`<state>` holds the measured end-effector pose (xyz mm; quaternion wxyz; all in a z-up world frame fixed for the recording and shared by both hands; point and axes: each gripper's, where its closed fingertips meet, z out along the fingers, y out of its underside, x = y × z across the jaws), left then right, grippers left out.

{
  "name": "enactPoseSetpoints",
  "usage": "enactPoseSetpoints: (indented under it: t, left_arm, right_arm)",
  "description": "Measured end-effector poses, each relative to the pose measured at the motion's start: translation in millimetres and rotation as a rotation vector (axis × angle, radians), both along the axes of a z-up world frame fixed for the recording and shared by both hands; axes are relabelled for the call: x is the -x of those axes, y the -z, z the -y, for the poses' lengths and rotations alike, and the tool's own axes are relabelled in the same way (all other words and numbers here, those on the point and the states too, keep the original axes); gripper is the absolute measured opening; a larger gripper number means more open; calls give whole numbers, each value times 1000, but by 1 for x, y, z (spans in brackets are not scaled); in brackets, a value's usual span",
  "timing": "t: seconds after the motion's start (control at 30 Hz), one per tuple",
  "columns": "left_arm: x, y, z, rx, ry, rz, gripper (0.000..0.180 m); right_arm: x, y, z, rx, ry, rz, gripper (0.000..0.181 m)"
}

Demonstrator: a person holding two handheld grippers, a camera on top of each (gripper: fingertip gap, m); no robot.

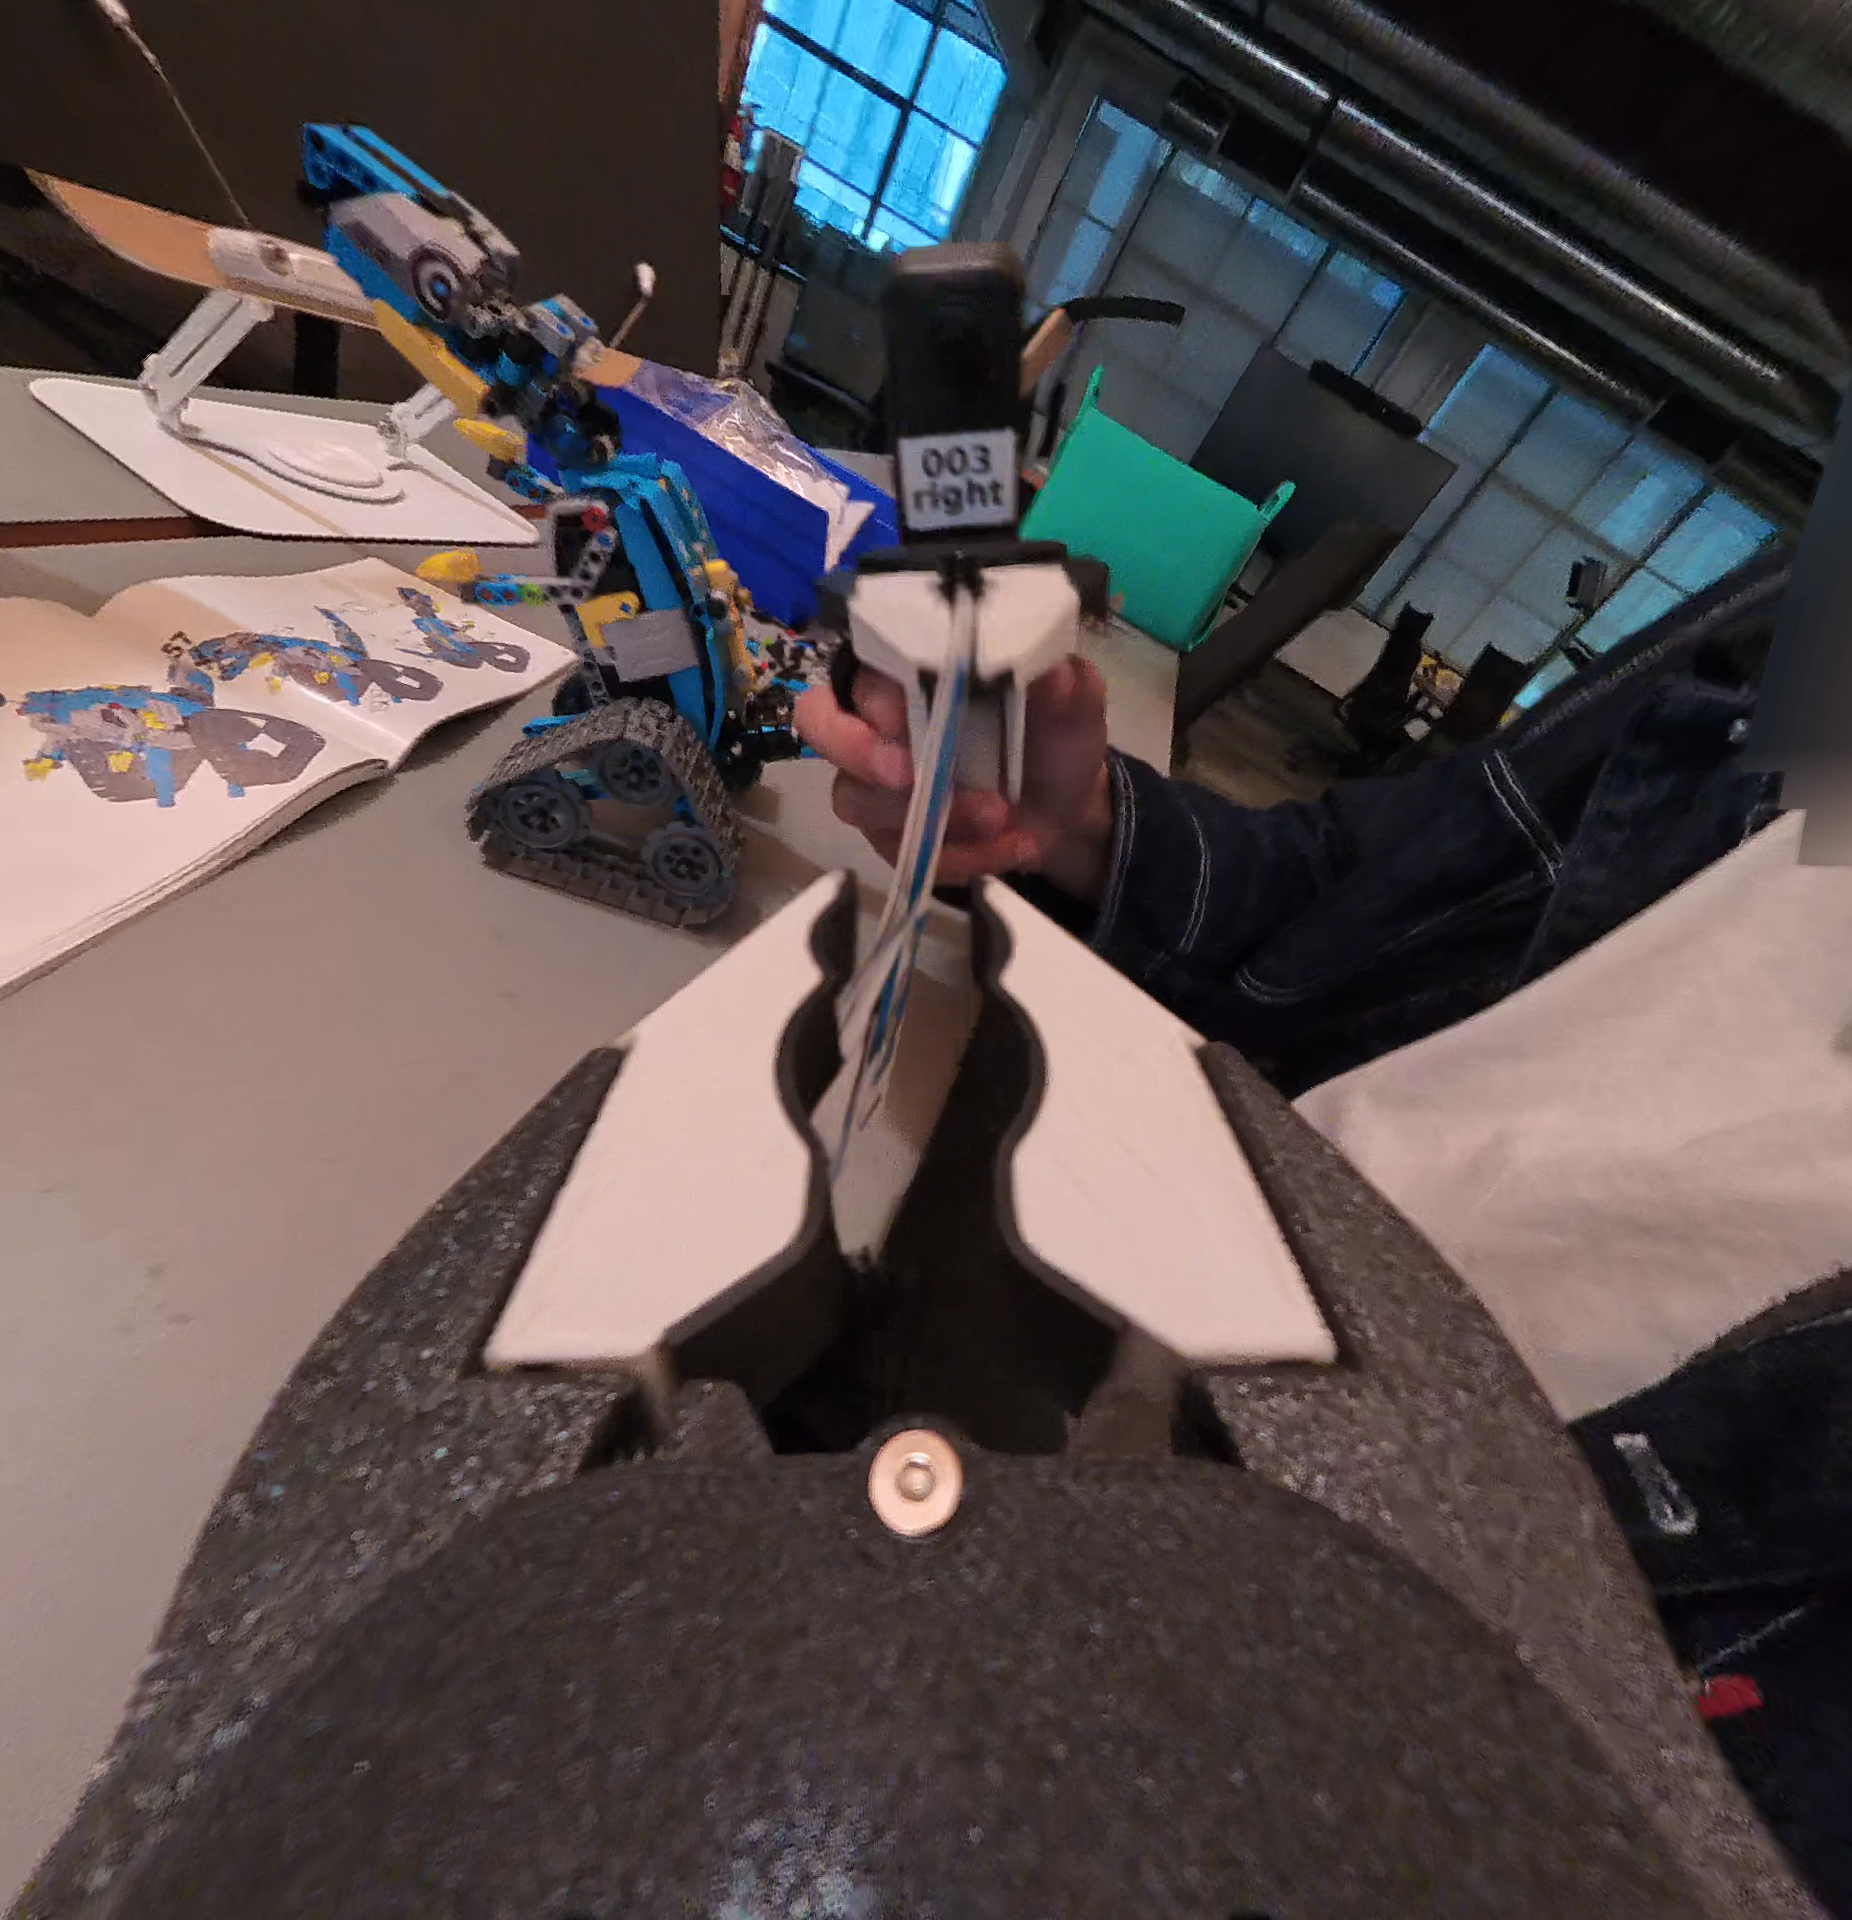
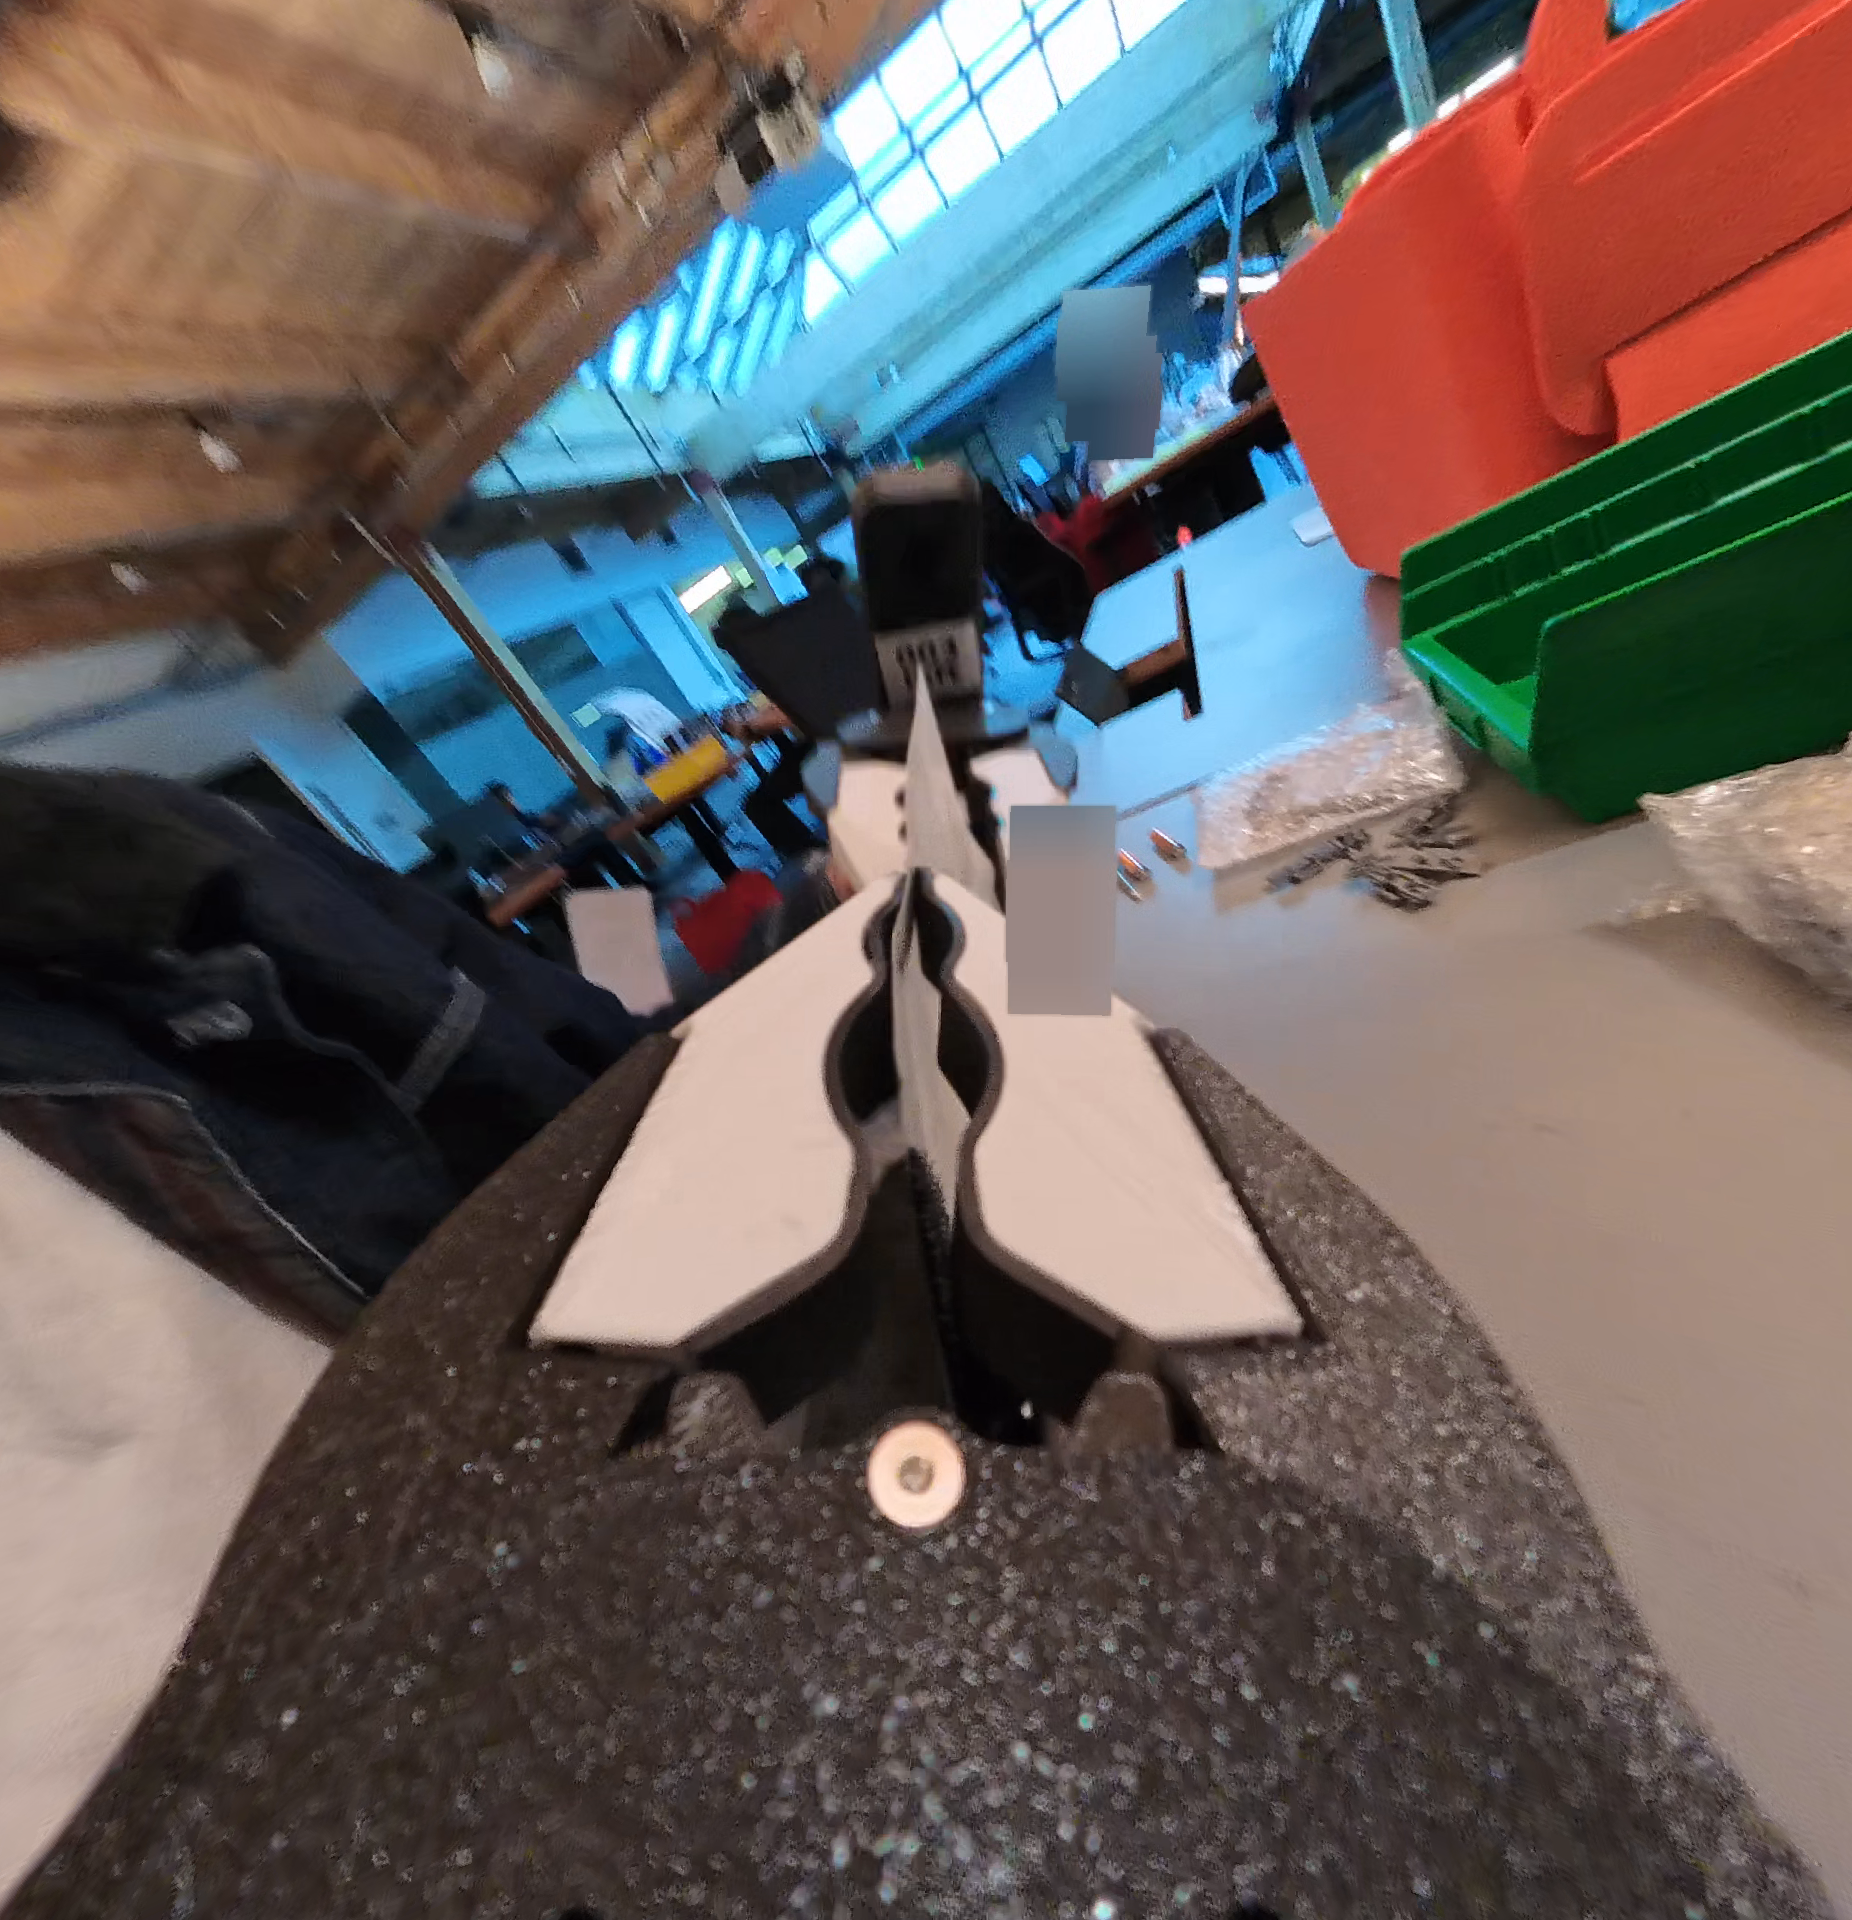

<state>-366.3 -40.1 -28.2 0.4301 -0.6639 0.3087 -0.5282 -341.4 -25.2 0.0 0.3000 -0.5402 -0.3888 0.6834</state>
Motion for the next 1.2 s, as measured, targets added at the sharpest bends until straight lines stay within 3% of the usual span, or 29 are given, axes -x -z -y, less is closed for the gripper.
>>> enactPoseSetpoints:
  t: [0.1,0.17,0.27,0.33,0.43,0.5,0.6,0.7,1.03,1.2]
  left_arm:
    - [-2,4,5,-26,30,29,19]
    - [-1,2,2,-52,11,44,1]
    - [-2,1,-1,-58,-4,39,0]
    - [-1,4,-4,-39,-26,30,0]
    - [5,3,-13,12,-77,66,0]
    - [5,3,-15,28,-83,78,0]
    - [-4,-2,-5,-9,-31,71,0]
    - [-15,-10,8,-89,22,50,0]
    - [-30,-15,23,-193,91,11,0]
    - [-29,-12,25,-218,88,-27,0]
  right_arm:
    - [-4,-3,-7,96,-14,-39,0]
    - [-3,5,-11,81,14,-2,0]
    - [0,16,-24,45,112,59,0]
    - [-2,20,-38,-114,277,119,23]
    - [-19,-10,-38,-555,544,93,43]
    - [-13,-22,4,-732,437,53,47]
    - [10,-1,33,-826,301,152,61]
    - [22,31,30,-801,241,273,63]
    - [10,24,44,-435,28,168,17]
    - [5,20,37,-325,5,140,4]
